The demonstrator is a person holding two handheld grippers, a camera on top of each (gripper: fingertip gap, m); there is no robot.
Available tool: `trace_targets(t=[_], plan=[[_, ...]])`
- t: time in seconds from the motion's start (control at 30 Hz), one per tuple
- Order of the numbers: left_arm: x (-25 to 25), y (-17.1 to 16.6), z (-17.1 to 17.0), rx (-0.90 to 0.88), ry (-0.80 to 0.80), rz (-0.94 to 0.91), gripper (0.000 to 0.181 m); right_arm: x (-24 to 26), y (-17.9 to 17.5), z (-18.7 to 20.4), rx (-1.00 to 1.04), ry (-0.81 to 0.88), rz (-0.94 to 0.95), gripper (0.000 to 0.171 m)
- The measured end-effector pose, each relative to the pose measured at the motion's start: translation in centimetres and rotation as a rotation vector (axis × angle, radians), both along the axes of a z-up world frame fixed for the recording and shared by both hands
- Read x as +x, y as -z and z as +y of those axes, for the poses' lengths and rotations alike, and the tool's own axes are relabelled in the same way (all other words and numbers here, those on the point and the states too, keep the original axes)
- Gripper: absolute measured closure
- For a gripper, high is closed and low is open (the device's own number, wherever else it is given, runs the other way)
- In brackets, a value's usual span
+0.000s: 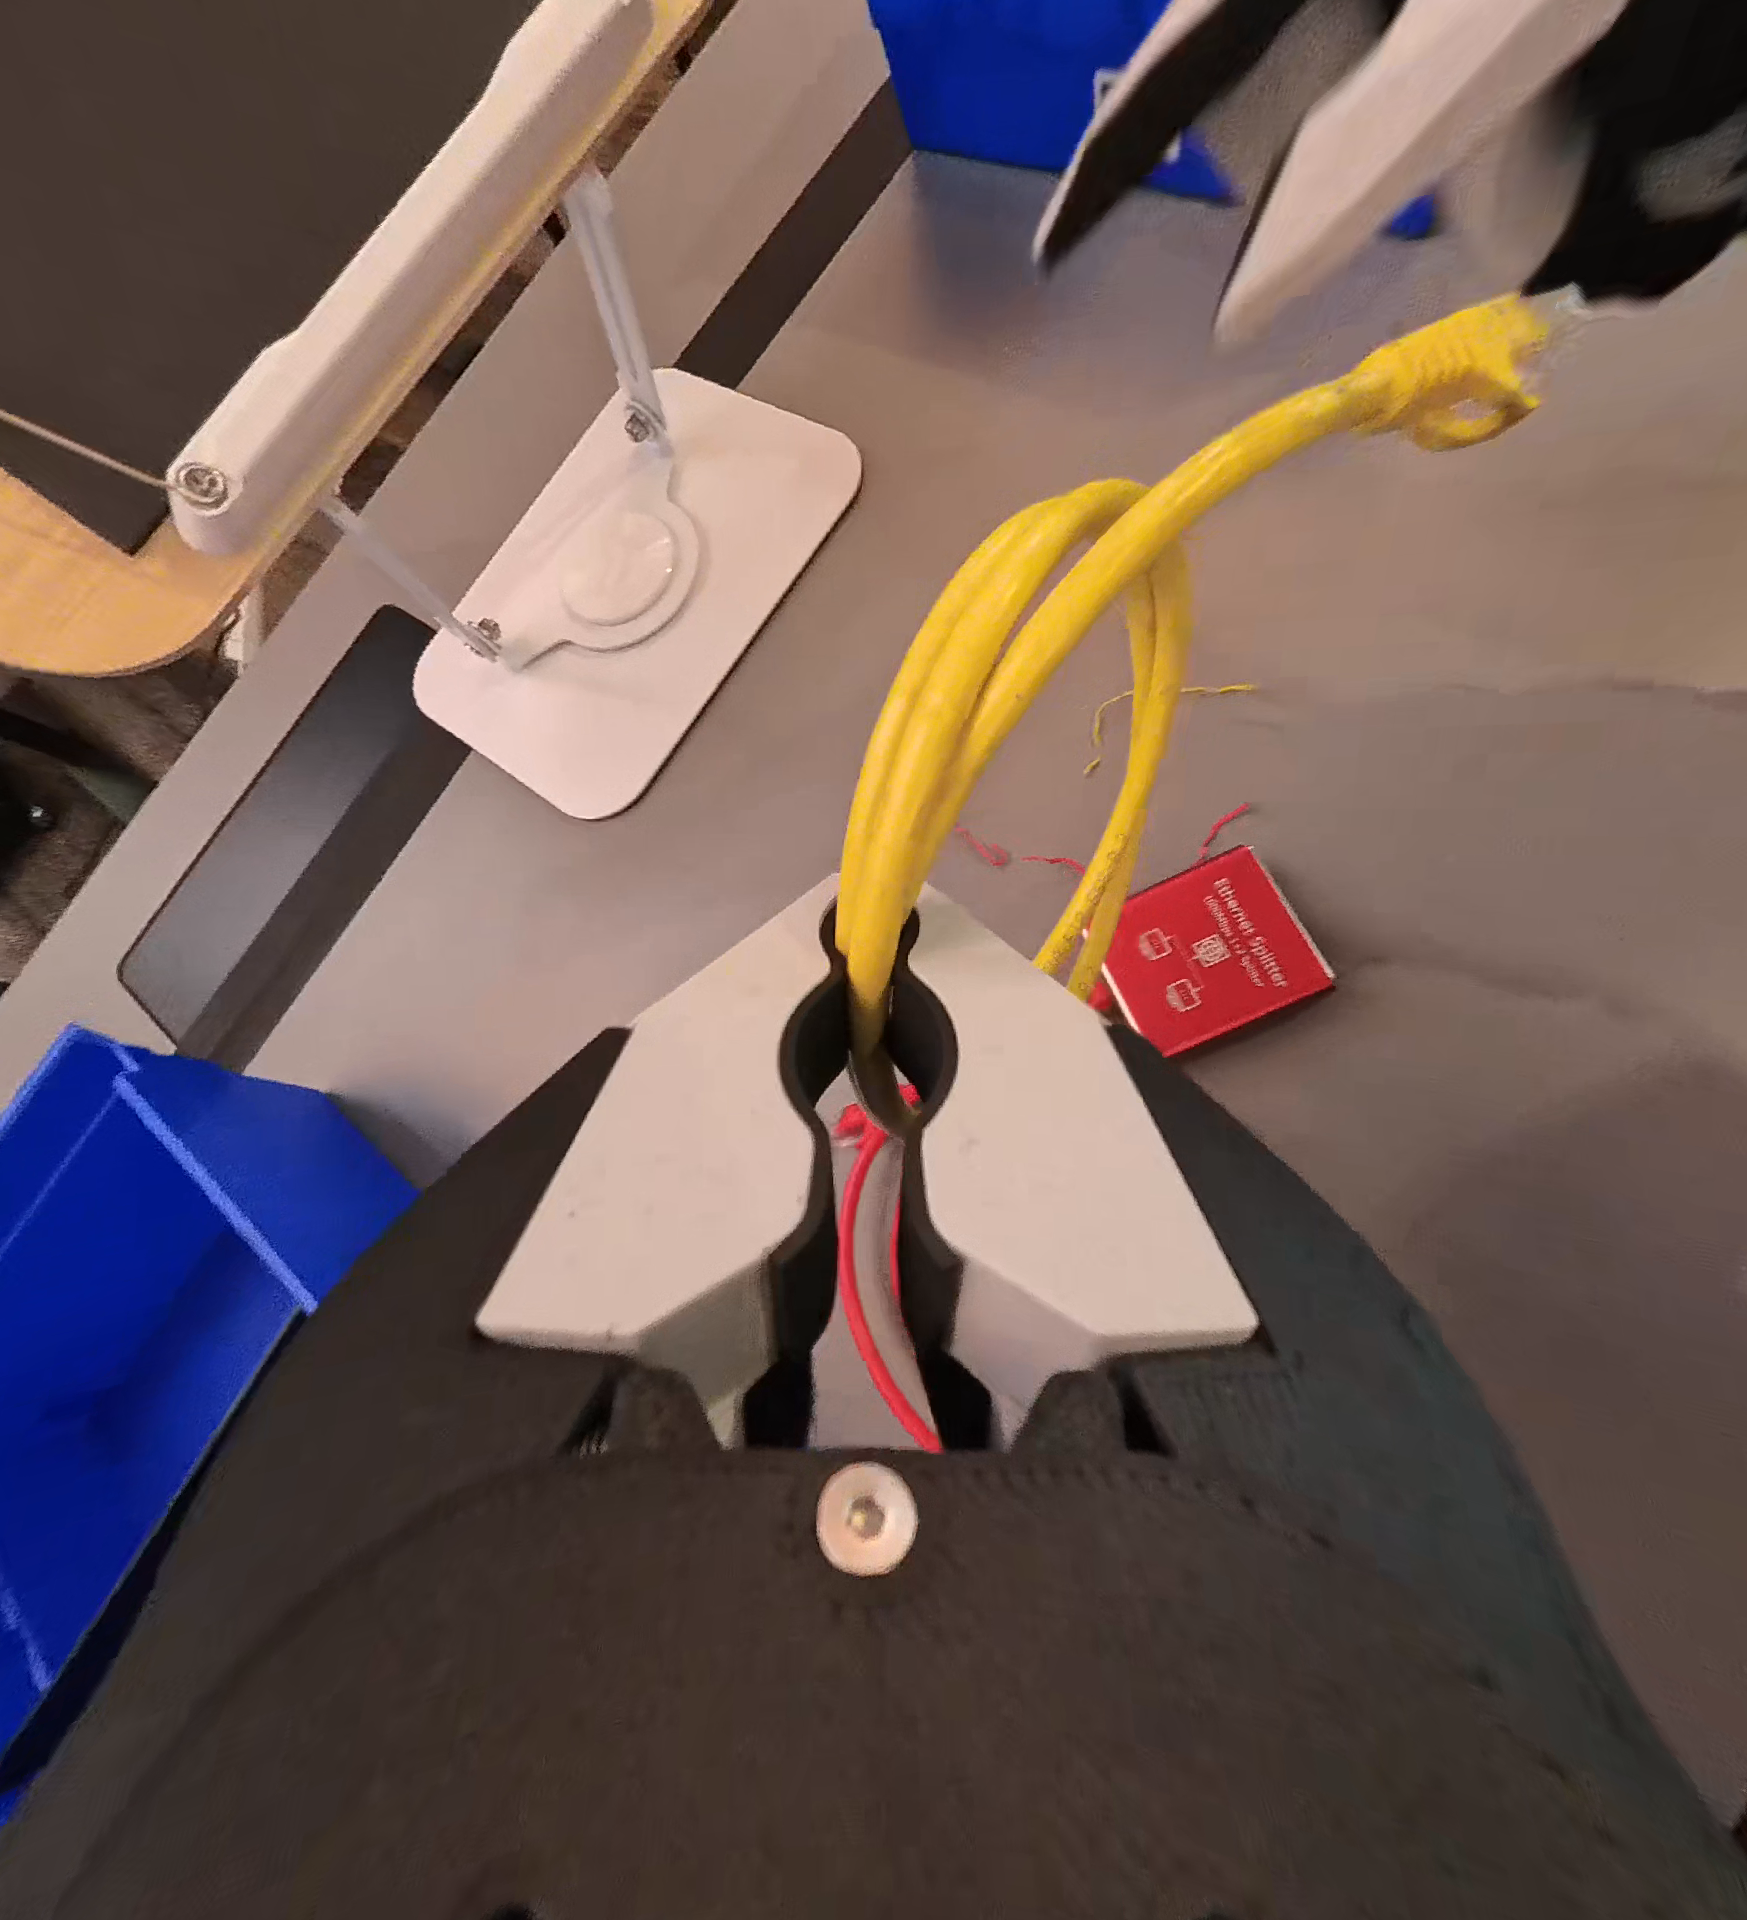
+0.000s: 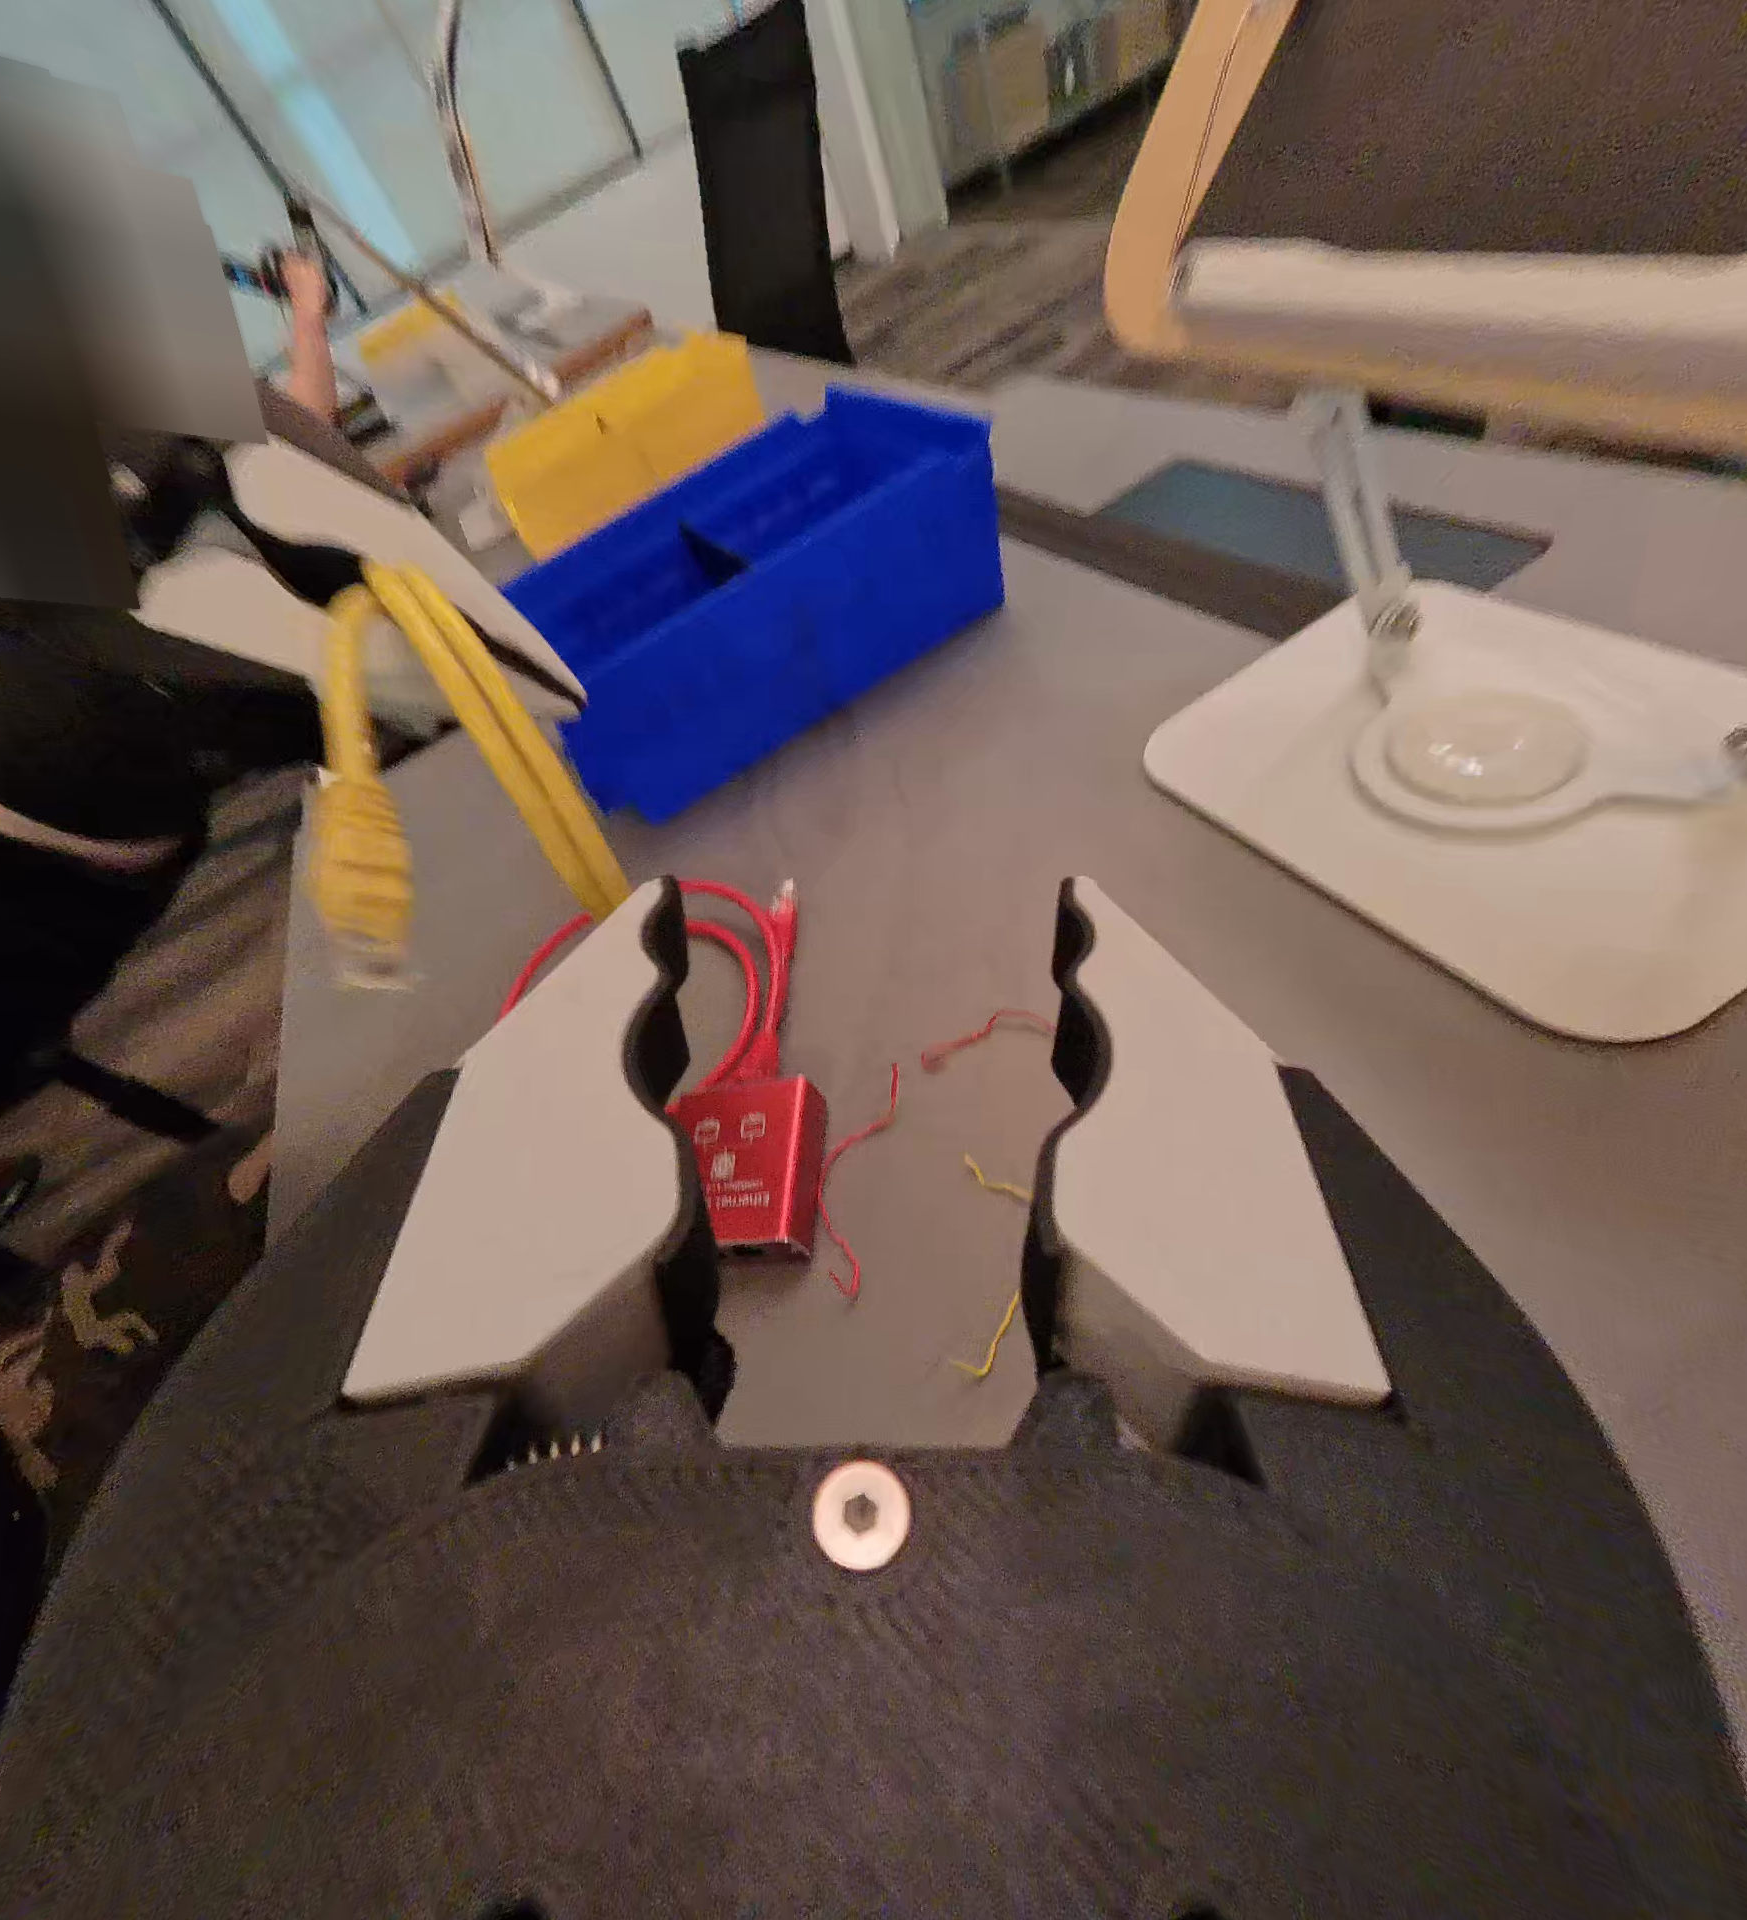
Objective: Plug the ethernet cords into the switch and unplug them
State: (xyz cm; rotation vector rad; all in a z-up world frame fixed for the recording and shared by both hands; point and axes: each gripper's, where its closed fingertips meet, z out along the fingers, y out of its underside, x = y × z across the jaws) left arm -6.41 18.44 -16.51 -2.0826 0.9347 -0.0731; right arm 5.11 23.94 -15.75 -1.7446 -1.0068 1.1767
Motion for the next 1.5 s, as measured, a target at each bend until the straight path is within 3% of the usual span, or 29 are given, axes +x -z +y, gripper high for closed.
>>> trace_targets(t=[0.13, 0.2, 0.3, 0.33, 0.4, 0.47, 0.6, 0.77, 0.9, 1.03, 1.27, 1.33, 1.37, 1.43, 1.5], plan=[[-0.1, 0.0, 0.0, -0.024, 0.033, 0.071, 0.181, 0.3, -4.9, -3.3, 0.079, -0.153, 0.102, 0.130], [0.2, -0.1, 0.0, -0.031, 0.043, 0.119, 0.181, -0.7, -5.9, -5.7, 0.126, -0.242, 0.071, 0.127], [1.0, 0.1, 0.0, -0.061, 0.052, 0.159, 0.181, -2.4, -4.2, -7.5, 0.244, -0.275, -0.149, 0.124], [1.3, 0.1, 0.0, -0.071, 0.057, 0.163, 0.181, -2.8, -3.2, -7.5, 0.296, -0.260, -0.239, 0.130], [1.7, -0.1, 0.1, -0.075, 0.059, 0.159, 0.181, -3.0, -1.9, -7.3, 0.396, -0.232, -0.378, 0.166], [1.8, -0.1, 0.1, -0.089, 0.067, 0.147, 0.181, -2.9, -1.8, -6.8, 0.422, -0.197, -0.422, 0.168], [2.8, -0.9, -0.1, -0.084, 0.131, 0.055, 0.180, -2.4, -4.0, -6.5, 0.321, -0.175, -0.267, 0.168], [3.0, -2.3, -0.1, -0.100, 0.176, -0.168, 0.156, -0.6, -7.4, -5.6, 0.237, -0.132, -0.073, 0.168], [3.9, -2.9, -1.1, -0.161, 0.274, -0.426, 0.161, 0.5, -8.8, -5.3, 0.225, -0.116, -0.019, 0.168], [4.3, -3.8, -2.0, -0.153, 0.349, -0.560, 0.171, 1.8, -9.0, -4.5, 0.223, -0.087, -0.034, 0.168], [5.1, -5.5, -3.1, -0.092, 0.414, -0.521, 0.176, 3.3, -8.6, -5.6, 0.272, -0.159, -0.112, 0.168], [5.4, -5.8, -3.4, -0.110, 0.427, -0.499, 0.176, 4.0, -8.2, -5.9, 0.295, -0.157, -0.194, 0.134], [5.6, -5.9, -3.7, -0.132, 0.442, -0.491, 0.176, 4.5, -8.0, -5.8, 0.328, -0.146, -0.248, 0.125], [5.9, -5.6, -4.1, -0.182, 0.454, -0.455, 0.176, 5.3, -8.5, -6.4, 0.404, -0.152, -0.291, 0.118], [6.9, -5.9, -4.9, -0.231, 0.504, -0.464, 0.176, 5.0, -10.3, -8.0, 0.508, -0.192, -0.230, 0.124]])
